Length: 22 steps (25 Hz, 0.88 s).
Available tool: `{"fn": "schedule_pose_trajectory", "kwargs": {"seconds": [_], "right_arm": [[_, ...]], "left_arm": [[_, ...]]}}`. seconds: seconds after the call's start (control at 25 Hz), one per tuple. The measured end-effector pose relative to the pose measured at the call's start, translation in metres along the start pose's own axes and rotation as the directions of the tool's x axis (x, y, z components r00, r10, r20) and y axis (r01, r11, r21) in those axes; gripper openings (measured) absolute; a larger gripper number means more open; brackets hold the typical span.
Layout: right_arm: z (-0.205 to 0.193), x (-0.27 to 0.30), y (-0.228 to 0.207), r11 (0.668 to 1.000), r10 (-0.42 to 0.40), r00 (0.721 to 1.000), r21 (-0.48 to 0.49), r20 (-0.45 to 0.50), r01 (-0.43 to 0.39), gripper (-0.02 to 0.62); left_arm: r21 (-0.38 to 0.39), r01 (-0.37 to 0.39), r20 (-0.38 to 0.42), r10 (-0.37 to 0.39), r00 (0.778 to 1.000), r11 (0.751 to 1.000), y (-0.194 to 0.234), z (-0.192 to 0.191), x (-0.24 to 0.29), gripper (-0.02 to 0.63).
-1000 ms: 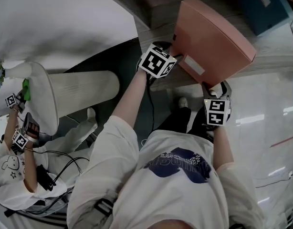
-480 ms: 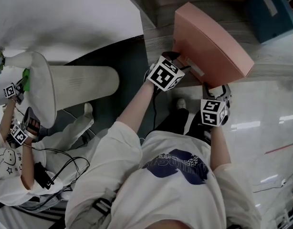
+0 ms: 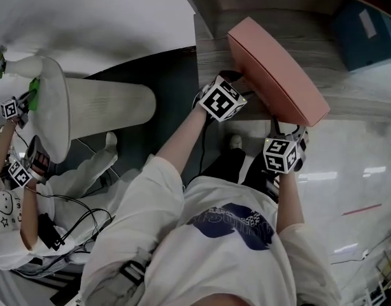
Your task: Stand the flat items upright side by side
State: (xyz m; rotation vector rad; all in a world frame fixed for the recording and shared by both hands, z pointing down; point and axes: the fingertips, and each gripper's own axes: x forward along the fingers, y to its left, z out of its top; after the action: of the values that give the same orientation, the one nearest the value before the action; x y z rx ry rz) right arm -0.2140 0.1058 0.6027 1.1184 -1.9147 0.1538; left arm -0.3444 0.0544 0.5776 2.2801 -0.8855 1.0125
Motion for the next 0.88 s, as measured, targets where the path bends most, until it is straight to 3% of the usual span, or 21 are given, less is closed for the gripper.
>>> {"fn": "schedule_pose_trajectory", "kwargs": {"seconds": [0.2, 0.36, 0.48, 0.72, 0.8, 0.88], "right_arm": [[0.007, -0.004, -0.002, 0.998, 0.049, 0.999, -0.045, 0.023, -0.048, 0.312], [0.017, -0.009, -0.002, 0.987, 0.162, 0.985, -0.019, 0.059, -0.161, 0.354], [0.027, -0.022, -0.007, 0.96, 0.279, 0.954, -0.004, 0.111, -0.28, 0.368], [0.058, -0.056, -0.025, 0.874, 0.471, 0.85, 0.005, 0.237, -0.486, 0.371], [0.065, -0.058, -0.027, 0.866, 0.487, 0.84, -0.007, 0.238, -0.5, 0.371], [0.069, -0.059, -0.03, 0.874, 0.477, 0.849, -0.017, 0.23, -0.486, 0.371]], "left_arm": [[0.024, 0.01, 0.009, -0.01, 1.0, 1.0, 0.003, 0.002, 0.0, 0.27], [0.028, 0.019, 0.007, -0.02, 1.0, 0.999, 0.005, 0.002, -0.001, 0.27], [0.025, 0.027, 0.005, -0.027, 1.0, 0.999, 0.006, 0.002, -0.002, 0.27], [0.027, 0.05, 0.019, -0.051, 0.999, 0.998, 0.01, 0.001, 0.002, 0.27], [0.026, 0.049, 0.021, -0.05, 0.999, 0.998, 0.014, 0.004, 0.001, 0.27], [0.027, 0.052, 0.024, -0.052, 0.998, 0.998, 0.016, 0.007, 0.003, 0.27]]}}
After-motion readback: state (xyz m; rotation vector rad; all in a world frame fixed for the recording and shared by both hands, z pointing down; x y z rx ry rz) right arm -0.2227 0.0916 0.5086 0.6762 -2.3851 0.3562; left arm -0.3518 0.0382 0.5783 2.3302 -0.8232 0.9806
